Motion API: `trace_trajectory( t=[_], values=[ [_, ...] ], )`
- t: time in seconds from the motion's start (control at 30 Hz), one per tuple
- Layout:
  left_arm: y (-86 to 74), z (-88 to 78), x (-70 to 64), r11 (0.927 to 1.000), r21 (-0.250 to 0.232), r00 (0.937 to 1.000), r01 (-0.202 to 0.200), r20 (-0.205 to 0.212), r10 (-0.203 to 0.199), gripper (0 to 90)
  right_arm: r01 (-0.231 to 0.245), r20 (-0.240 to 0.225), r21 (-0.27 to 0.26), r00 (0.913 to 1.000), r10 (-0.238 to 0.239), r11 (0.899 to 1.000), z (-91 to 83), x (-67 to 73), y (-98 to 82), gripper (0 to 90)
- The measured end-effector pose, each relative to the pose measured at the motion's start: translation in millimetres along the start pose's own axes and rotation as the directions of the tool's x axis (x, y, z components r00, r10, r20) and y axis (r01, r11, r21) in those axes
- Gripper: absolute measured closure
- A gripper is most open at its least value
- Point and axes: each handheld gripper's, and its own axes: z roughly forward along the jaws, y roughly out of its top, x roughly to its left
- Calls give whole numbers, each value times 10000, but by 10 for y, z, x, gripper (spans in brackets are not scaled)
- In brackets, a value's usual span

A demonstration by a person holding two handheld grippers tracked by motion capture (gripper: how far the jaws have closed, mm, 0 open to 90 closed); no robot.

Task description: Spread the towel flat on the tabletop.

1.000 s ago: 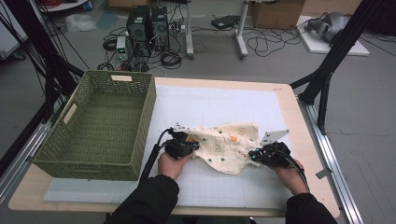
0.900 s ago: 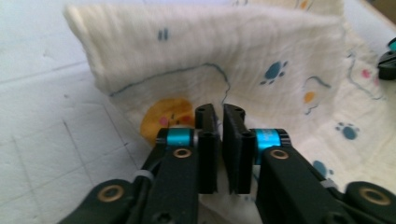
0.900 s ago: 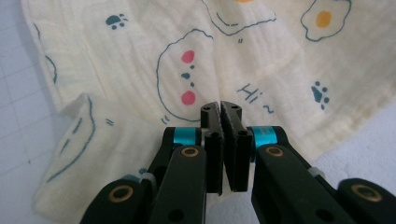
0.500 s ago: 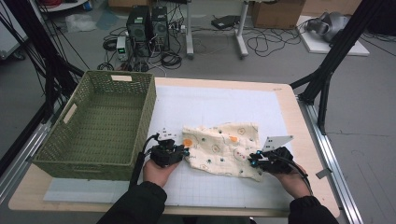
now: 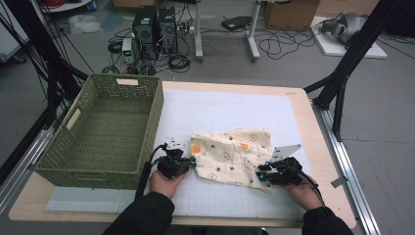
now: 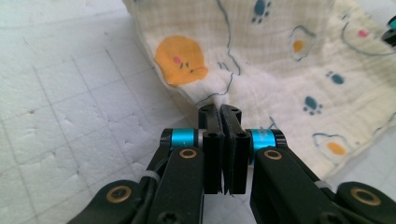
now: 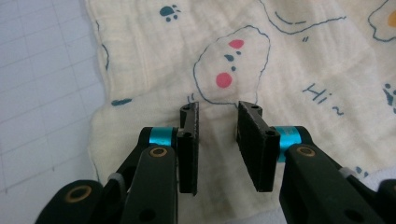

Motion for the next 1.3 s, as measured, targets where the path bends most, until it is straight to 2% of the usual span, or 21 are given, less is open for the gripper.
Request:
trace_trajectory(
  t=[0.03,0.1,0.17,0.23,0.3,0.4,0.57,0.7,0.73,0.83,0.93,1.0,1.13,1.2,1.3],
  values=[
    [5,-52,-20,9998,-177,10000,-21,-57,20,876,4,-17,-4,10000,-4,10000,1,-3,-1,692],
    [22,-162,-60,9997,-242,9999,-66,-84,64,876,12,11,15,10000,-12,10000,2,1,5,694],
    [40,-283,-101,9996,-295,9998,50,-189,-56,875,55,-3,33,10000,-55,10000,6,-5,15,697],
    [66,-394,-135,9986,-513,9999,112,-122,-119,868,91,30,23,10000,-91,10000,15,-4,29,697],
    [122,-430,-149,9963,-854,9999,104,67,-99,819,129,67,34,9999,-129,9999,29,-13,45,699],
    [164,-340,-123,9962,-865,9995,-127,268,151,766,75,86,10,9999,-75,10000,44,-41,56,718],
    [125,-58,-73,9986,-104,9986,-512,134,513,740,-140,94,-57,9999,140,9999,45,-93,45,739],
    [71,155,-29,9957,486,9965,-792,-241,805,716,105,79,-147,9999,-104,9998,22,-49,58,737],
    [63,183,-21,9943,550,9952,-913,-312,931,719,161,-21,-283,9999,-162,9995,8,-25,68,728],
    [57,227,17,9947,236,9943,-1003,-336,1011,770,399,-236,-452,9989,-410,9982,4,34,101,698],
    [65,221,40,9964,176,9956,-832,-417,839,805,579,-315,-311,9978,-589,9978,46,69,132,688],
    [62,170,18,9938,185,9922,-1095,-578,1104,765,586,-312,-301,9977,-595,9978,43,79,133,686],
    [26,-1,7,9925,-59,9917,-1218,-433,1214,748,646,-454,-558,9967,-671,9964,-6,115,130,679],
    [5,-67,-9,9923,14,9912,-1241,-463,1240,718,648,-576,-554,9960,-680,9964,-7,135,125,660],
    [-28,-135,-51,9889,179,9882,-1477,-377,1483,683,774,-725,-461,9941,-806,9959,8,157,106,640]
  ],
)
